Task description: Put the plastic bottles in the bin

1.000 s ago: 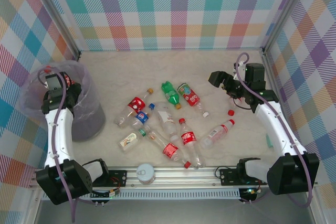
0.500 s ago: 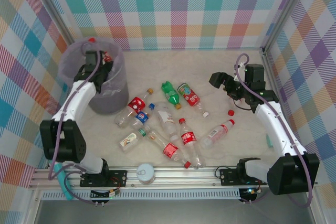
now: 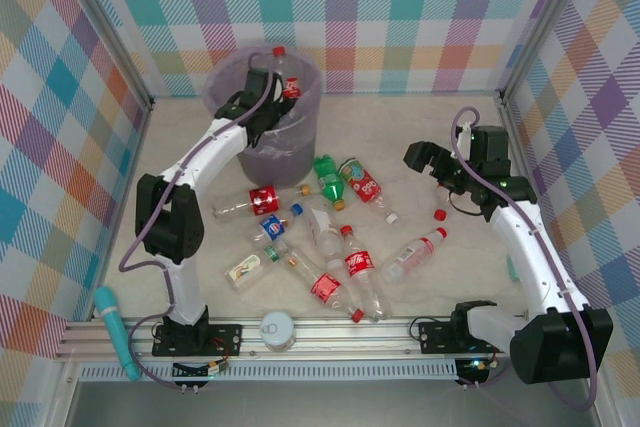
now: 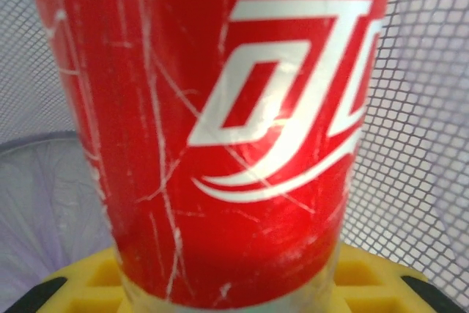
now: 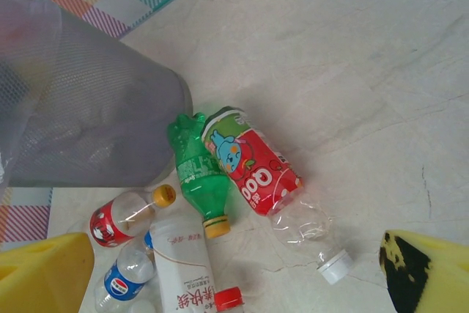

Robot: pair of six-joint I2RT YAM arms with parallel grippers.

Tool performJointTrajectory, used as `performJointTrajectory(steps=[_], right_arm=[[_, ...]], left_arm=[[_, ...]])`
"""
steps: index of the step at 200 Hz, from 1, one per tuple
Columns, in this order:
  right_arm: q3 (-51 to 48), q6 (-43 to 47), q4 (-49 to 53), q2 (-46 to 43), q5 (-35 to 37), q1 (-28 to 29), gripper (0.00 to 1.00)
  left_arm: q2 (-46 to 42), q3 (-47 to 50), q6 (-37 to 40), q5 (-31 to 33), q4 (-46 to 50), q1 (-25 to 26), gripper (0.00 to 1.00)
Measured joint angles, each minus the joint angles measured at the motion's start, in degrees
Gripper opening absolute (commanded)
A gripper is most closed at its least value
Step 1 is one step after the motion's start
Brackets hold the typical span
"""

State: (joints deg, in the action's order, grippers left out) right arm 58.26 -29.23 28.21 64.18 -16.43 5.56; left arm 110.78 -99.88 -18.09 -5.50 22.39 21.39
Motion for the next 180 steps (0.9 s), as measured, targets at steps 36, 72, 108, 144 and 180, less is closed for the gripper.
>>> performJointTrajectory(steps=[36,72,108,144,180], right_arm=[[0.0,0.07,0.63,0.0,1.27,-0.11,1.0],[0.0,0.39,2.69,0.0,3.37,-1.31,1.0],[-0.37,1.49,5.14,-0.02,6.12,-5.29,1.0],[-2.54,2.36,7.15,-0.02,7.96,-9.94,1.0],[-4.22,3.41,7.82,2.23,9.77,-12.83,1.0]], left_arm=[[1.44,-4.33,3.28,0.0,5.25,0.83,0.5],[1.62,-7.19,6.25,0.13,9.86,0.83,0.73],[1.6,-8.09,9.16,1.7,12.2,0.83,0.84],[0.57,-8.09,11.39,4.59,14.16,0.59,0.88],[-5.25,-8.09,13.35,11.06,15.45,0.42,0.9]])
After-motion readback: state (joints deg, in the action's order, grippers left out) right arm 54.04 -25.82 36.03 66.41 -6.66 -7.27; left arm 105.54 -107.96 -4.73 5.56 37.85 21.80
